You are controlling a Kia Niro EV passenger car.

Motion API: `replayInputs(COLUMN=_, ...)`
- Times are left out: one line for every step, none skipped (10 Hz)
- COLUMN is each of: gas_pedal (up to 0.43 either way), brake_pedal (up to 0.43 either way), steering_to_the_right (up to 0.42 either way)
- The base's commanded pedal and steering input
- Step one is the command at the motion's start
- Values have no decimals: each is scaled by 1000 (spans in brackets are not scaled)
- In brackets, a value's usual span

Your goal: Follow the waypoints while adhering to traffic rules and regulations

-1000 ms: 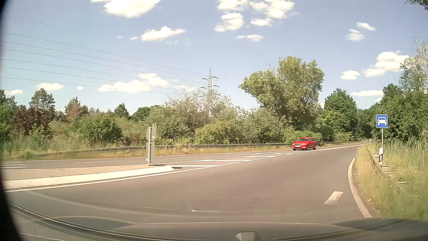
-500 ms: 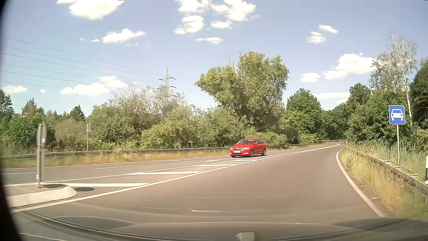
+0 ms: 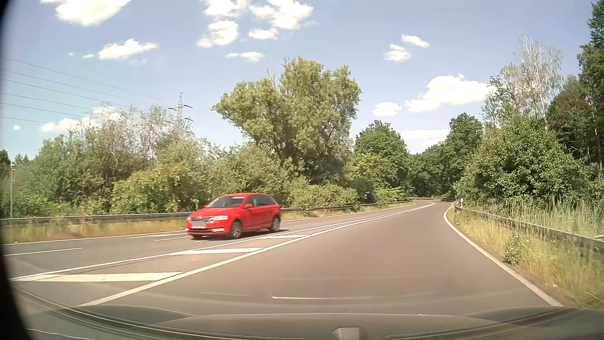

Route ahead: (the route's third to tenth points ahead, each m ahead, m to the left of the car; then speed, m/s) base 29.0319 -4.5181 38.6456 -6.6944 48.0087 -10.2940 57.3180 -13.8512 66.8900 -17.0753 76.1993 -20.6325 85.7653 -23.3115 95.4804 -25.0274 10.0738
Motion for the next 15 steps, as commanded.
replayInputs(gas_pedal=350, brake_pedal=37, steering_to_the_right=105)
replayInputs(gas_pedal=350, brake_pedal=37, steering_to_the_right=100)
replayInputs(gas_pedal=358, brake_pedal=37, steering_to_the_right=97)
replayInputs(gas_pedal=358, brake_pedal=37, steering_to_the_right=95)
replayInputs(gas_pedal=358, brake_pedal=37, steering_to_the_right=90)
replayInputs(gas_pedal=358, brake_pedal=30, steering_to_the_right=86)
replayInputs(gas_pedal=358, brake_pedal=30, steering_to_the_right=82)
replayInputs(gas_pedal=358, brake_pedal=37, steering_to_the_right=76)
replayInputs(gas_pedal=358, brake_pedal=37, steering_to_the_right=73)
replayInputs(gas_pedal=358, brake_pedal=30, steering_to_the_right=68)
replayInputs(gas_pedal=358, brake_pedal=37, steering_to_the_right=63)
replayInputs(gas_pedal=358, brake_pedal=37, steering_to_the_right=61)
replayInputs(gas_pedal=358, brake_pedal=30, steering_to_the_right=59)
replayInputs(gas_pedal=350, brake_pedal=30, steering_to_the_right=55)
replayInputs(gas_pedal=350, brake_pedal=37, steering_to_the_right=53)
